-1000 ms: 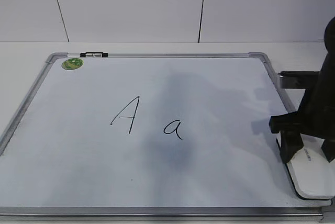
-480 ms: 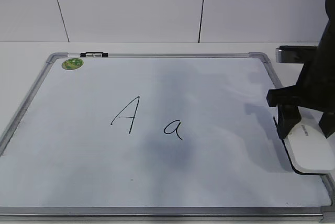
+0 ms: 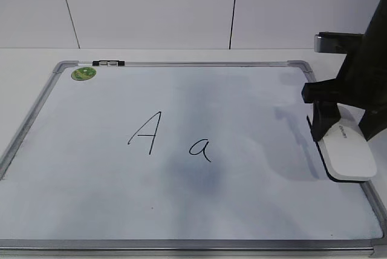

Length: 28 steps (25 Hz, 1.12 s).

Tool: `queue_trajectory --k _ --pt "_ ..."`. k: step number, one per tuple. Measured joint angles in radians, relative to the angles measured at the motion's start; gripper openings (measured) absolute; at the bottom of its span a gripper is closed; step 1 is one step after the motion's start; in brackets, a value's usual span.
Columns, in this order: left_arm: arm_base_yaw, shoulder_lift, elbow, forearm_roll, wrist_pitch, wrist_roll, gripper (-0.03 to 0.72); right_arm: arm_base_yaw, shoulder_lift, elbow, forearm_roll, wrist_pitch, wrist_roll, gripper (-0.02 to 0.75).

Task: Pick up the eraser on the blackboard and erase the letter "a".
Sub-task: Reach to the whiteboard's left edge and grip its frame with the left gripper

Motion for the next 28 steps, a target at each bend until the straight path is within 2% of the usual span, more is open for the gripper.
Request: queue_trajectory --k 12,15,20,28 --pt "0.0 0.058 -0.023 0.037 -0.048 0.0 0.235 0.075 0.0 -0.007 0.002 0.019 -0.024 0.55" --pt "0.0 0.185 -0.038 0.04 -0.097 0.0 0.235 0.075 0.0 -0.007 0.002 0.026 -0.024 0.55" --pt "-0.056 0.394 -0.09 0.054 -0.139 0.0 0.235 0.075 0.0 -0.007 0.004 0.046 -0.024 0.55" --pt "-0.06 0.72 -0.236 0.046 -0.245 0.0 0.235 0.075 0.0 -0.007 0.032 0.034 -0.031 0.55"
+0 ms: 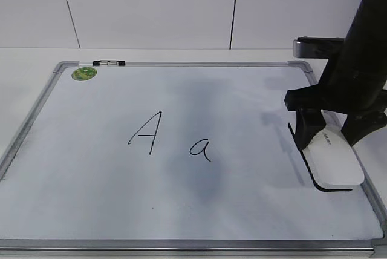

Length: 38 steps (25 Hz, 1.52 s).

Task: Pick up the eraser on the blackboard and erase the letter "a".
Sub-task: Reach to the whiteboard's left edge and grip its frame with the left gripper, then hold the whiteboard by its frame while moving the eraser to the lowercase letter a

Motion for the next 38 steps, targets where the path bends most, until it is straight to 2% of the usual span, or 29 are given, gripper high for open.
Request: queue_trajectory --k 15,23,38 --pt "0.0 0.638 -0.322 -0.072 -0.028 0.0 0.235 0.002 0.0 0.0 0.056 -0.013 -0.076 0.549" --pt "0.0 0.851 -0.416 -0.07 -0.039 0.002 0.235 0.002 0.0 0.0 0.127 -0.02 -0.158 0.549" --pt "0.0 1.209 -0.681 -0.057 0.115 0.002 0.235 0.002 0.0 0.0 0.13 -0.024 -0.174 0.549"
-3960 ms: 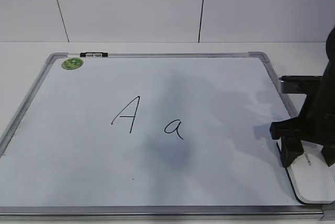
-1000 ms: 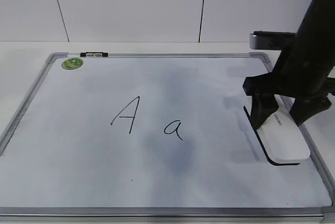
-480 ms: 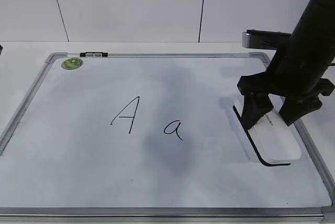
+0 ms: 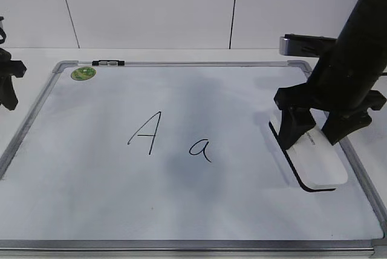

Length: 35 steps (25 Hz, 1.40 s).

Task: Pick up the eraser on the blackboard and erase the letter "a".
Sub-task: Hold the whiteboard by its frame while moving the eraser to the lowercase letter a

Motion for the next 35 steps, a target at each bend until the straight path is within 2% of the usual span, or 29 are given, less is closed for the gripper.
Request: queue_trajectory --k 12,35 --pt "0.0 0.131 -0.021 0.0 0.023 0.0 0.235 0.0 0.0 0.0 0.0 0.0 -0.006 0.549" --pt "0.0 0.15 -0.023 -0.02 -0.003 0.0 0.235 0.0 0.0 0.0 0.0 0.0 -0.019 0.549"
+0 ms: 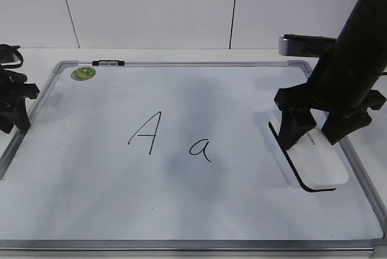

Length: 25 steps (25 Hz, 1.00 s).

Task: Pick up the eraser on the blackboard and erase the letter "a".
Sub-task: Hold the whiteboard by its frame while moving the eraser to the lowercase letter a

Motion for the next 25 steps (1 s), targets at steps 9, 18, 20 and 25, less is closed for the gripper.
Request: queue_trajectory --k 9,18,20,25 --pt "0.0 0.021 -0.02 -0.007 0.028 0.0 0.235 0.0 0.0 0.0 0.0 0.002 0.0 0.549" --pt "0.0 0.021 -0.025 -0.025 0.043 0.002 0.016 0.0 0.0 0.0 0.0 0.004 0.0 0.549" --pt "0.0 0.021 -0.025 -0.025 0.043 0.002 0.015 0.0 0.002 0.0 0.002 0.002 -0.005 0.549" --pt "0.0 0.021 -0.025 -0.025 0.043 0.002 0.015 0.002 0.065 -0.057 0.002 0.032 -0.014 0.549"
